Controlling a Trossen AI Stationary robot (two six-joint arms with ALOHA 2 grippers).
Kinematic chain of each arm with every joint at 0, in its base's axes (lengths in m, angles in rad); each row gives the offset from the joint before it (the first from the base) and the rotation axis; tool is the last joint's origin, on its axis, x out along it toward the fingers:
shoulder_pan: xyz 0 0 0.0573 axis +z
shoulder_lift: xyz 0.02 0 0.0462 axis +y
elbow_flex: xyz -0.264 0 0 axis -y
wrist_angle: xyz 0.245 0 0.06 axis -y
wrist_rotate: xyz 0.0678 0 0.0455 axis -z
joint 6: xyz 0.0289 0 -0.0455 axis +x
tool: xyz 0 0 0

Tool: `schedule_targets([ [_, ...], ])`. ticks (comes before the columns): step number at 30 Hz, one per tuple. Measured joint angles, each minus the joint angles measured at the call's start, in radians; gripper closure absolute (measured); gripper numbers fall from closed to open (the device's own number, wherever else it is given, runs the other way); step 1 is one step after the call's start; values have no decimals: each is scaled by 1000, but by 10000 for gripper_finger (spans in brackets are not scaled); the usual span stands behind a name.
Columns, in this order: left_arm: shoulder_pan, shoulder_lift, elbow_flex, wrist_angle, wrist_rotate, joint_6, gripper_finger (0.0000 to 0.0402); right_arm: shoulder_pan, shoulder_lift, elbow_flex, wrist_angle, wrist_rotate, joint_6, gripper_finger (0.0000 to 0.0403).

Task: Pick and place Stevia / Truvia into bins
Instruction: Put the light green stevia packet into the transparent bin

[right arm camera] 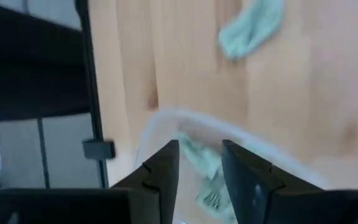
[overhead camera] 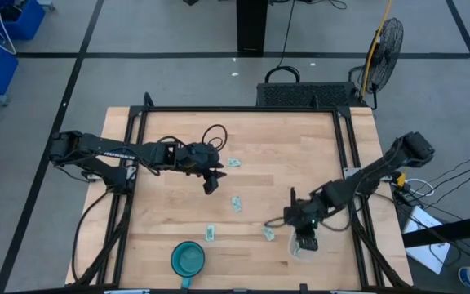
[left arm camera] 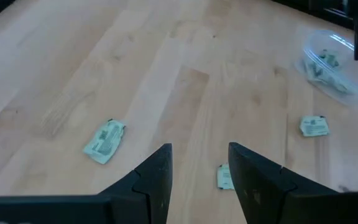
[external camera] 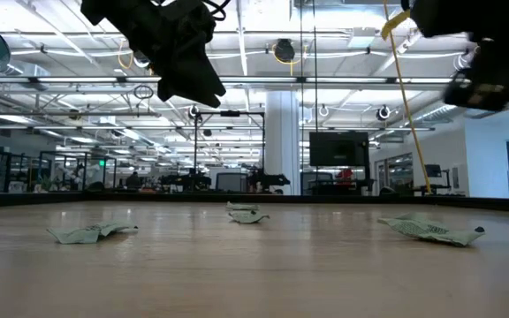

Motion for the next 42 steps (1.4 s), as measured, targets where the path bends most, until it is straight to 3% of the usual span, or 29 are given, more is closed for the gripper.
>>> schedule_targets([
  [2,0,0,-1,3,-4,0,241,-37,-28,0,4,47,-49,287],
  [8,11,20,-16,3,-104,-21,241,-171,-74,0,9,331,-167,287],
  [13,66,116,-17,33,-121,-275,241,-295,-76,0,90,467,-139,286],
  [19,138,294,-18,94,-87,-294,241,-396,-77,0,291,467,-116,286],
  [25,204,400,-17,121,-80,-361,241,-420,-77,0,382,466,-120,286],
  [34,234,414,-16,249,-45,-309,241,-420,-77,0,379,465,-124,286],
  [42,247,423,-16,221,19,-299,241,-425,-77,0,378,467,-153,286],
])
